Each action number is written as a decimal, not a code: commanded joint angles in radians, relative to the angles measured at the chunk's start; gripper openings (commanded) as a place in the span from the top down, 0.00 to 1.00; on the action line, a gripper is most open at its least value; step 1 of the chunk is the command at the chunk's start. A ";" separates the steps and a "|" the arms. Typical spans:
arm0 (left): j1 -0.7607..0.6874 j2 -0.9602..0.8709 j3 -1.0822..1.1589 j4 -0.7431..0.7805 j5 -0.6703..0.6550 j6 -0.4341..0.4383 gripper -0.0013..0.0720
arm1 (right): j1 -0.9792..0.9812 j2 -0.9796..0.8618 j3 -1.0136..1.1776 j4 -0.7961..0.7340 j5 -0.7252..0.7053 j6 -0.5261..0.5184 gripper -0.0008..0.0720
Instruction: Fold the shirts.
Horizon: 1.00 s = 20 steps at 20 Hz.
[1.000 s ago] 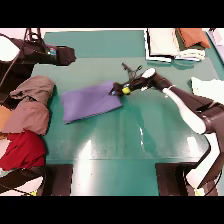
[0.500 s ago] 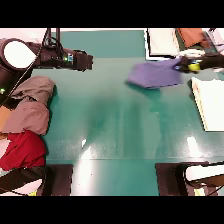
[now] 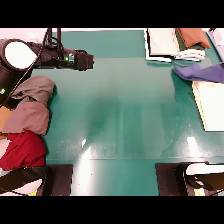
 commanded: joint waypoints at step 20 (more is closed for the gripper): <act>0.000 0.000 0.000 0.003 -0.043 0.024 0.95 | -0.088 0.301 -0.200 -0.435 0.235 -0.014 0.97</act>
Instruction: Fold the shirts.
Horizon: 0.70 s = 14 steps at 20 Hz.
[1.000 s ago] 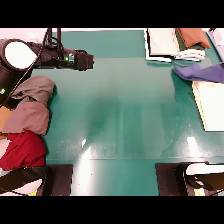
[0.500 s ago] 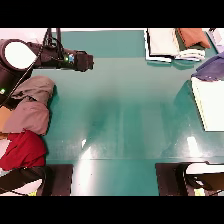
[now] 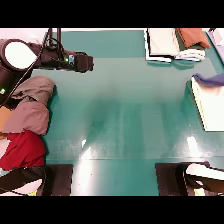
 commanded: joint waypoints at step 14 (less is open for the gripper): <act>0.000 0.000 0.000 0.001 0.002 0.042 0.95 | -0.143 0.383 -0.350 0.342 -0.005 0.073 0.03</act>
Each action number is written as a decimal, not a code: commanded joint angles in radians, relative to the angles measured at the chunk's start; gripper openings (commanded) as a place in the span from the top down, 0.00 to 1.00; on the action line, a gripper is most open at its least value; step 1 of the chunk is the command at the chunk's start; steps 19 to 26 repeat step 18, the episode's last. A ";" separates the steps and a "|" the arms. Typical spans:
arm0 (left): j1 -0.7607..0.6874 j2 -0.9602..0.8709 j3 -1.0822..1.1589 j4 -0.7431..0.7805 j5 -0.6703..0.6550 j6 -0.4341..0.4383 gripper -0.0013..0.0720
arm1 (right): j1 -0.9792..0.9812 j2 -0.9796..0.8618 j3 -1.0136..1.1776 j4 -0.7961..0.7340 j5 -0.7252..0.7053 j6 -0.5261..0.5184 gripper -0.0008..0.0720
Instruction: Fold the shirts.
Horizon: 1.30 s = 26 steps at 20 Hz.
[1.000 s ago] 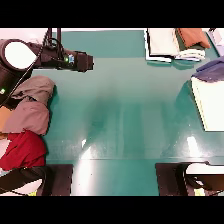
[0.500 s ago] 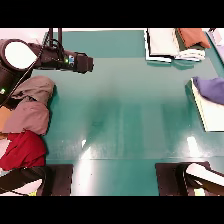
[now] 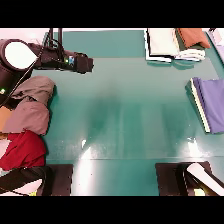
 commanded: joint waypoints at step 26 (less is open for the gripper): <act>0.000 0.000 0.001 0.000 0.084 0.000 0.95 | 1.036 0.135 0.021 0.183 -0.171 -0.027 0.97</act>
